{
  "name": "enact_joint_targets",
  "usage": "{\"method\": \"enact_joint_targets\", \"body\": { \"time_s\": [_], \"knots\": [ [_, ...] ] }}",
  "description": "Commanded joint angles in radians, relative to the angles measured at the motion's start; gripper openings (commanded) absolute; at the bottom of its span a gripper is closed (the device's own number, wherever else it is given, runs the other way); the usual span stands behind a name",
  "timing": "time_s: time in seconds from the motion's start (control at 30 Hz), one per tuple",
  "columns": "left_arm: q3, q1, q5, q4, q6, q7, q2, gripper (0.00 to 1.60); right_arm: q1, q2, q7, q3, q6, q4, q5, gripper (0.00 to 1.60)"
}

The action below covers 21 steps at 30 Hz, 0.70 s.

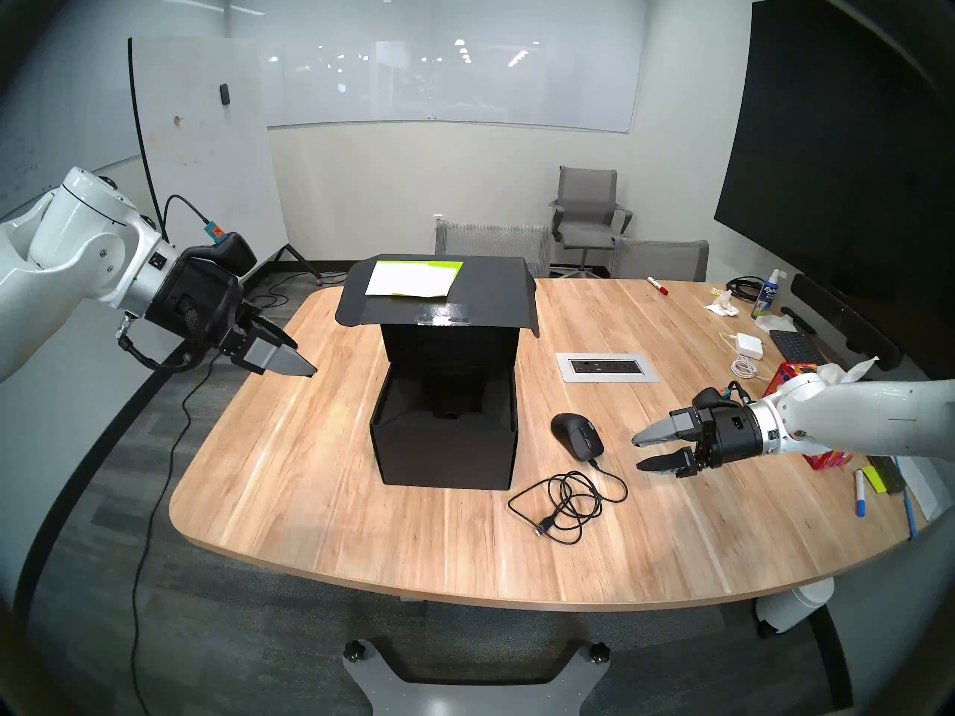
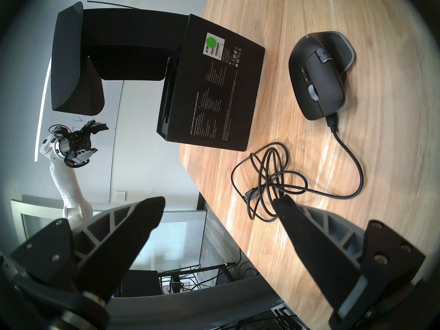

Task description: Open the box and place the mouse inside

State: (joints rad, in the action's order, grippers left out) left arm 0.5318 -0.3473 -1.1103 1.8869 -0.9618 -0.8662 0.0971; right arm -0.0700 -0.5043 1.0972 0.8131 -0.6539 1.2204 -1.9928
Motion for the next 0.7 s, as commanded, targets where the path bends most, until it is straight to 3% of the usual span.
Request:
{"method": "enact_joint_targets", "body": {
  "time_s": [0.0,0.67],
  "knots": [
    [0.009,0.001,-0.005,0.064,0.002,-0.100,0.003,1.60,-0.013,-0.001,0.003,-0.009,0.001,-0.002,-0.003,1.60],
    [-0.002,-0.017,-0.013,0.212,0.002,-0.094,0.003,1.60,-0.014,0.000,0.004,-0.011,0.000,-0.002,-0.003,1.60]
  ]
}}
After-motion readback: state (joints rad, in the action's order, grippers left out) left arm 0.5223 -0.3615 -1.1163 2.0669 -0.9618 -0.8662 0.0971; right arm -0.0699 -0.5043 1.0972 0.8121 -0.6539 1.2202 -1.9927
